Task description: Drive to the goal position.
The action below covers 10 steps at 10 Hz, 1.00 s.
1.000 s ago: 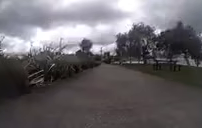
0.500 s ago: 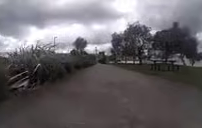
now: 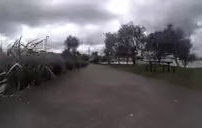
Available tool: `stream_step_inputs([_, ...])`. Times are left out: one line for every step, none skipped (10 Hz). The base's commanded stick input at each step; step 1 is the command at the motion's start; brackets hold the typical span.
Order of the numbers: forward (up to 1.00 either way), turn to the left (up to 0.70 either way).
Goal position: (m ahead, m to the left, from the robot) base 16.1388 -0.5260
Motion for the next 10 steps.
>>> stream_step_inputs([1.00, 0.00])
stream_step_inputs([1.00, 0.00])
stream_step_inputs([1.00, 0.00])
stream_step_inputs([1.00, 0.00])
stream_step_inputs([1.00, 0.00])
stream_step_inputs([1.00, 0.00])
stream_step_inputs([1.00, 0.00])
stream_step_inputs([1.00, 0.00])
stream_step_inputs([1.00, 0.00])
stream_step_inputs([1.00, 0.00])
